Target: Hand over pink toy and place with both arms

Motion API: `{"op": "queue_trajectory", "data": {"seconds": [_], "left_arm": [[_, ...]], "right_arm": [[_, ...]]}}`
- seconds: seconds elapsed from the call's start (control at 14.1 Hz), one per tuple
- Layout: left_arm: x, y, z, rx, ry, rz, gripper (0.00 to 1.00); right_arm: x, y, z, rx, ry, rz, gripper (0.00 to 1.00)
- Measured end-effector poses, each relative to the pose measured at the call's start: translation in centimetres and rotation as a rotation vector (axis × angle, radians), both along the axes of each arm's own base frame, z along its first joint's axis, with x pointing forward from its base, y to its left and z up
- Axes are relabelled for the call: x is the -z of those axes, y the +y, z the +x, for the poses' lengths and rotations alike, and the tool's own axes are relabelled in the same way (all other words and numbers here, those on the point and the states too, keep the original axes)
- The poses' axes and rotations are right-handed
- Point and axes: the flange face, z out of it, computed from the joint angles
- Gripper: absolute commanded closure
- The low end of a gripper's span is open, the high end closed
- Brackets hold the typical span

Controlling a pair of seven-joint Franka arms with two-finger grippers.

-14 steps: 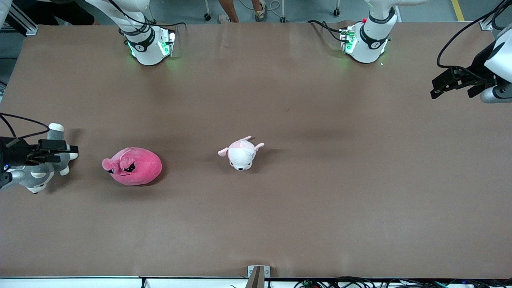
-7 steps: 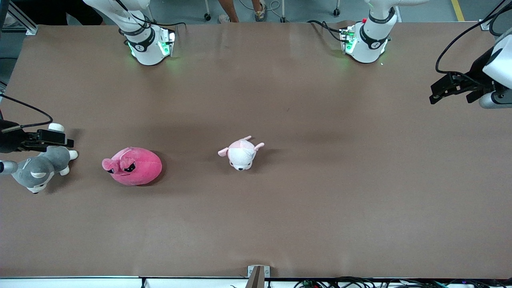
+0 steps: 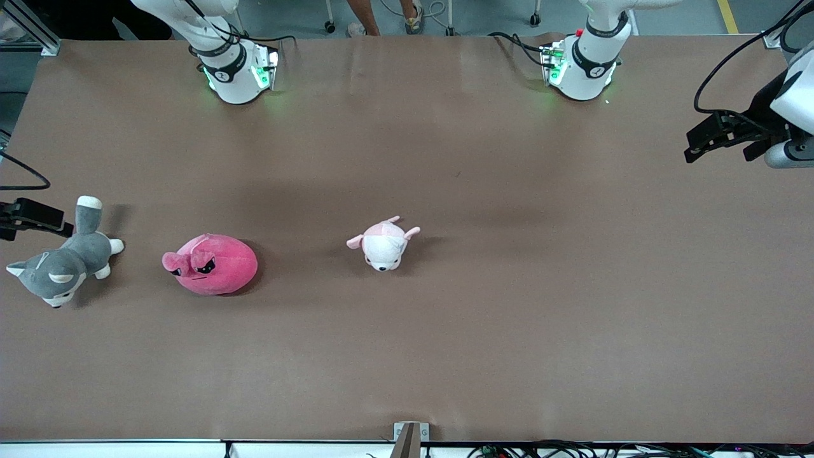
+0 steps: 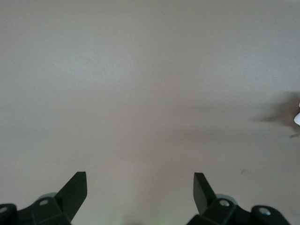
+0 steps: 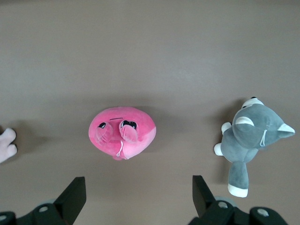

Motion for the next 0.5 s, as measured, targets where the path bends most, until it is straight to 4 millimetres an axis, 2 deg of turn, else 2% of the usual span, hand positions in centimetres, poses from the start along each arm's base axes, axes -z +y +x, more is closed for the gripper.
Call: {"op": "queue_trajectory", "data": {"seconds": [0.28,0.5], "left_arm": [[-0.3,0.0,-0.2,0.0,-0.002,0.0,0.0],[-0.3,0.0,-0.3,0.001,0.001,0.0,0.0]], "right_arm": [[-2.1,0.0,-1.1,0.066,-0.092,-0.022,0.0],[-2.6,0.3,-3.6,0.066,-0.119,-0.024,0.0]]}}
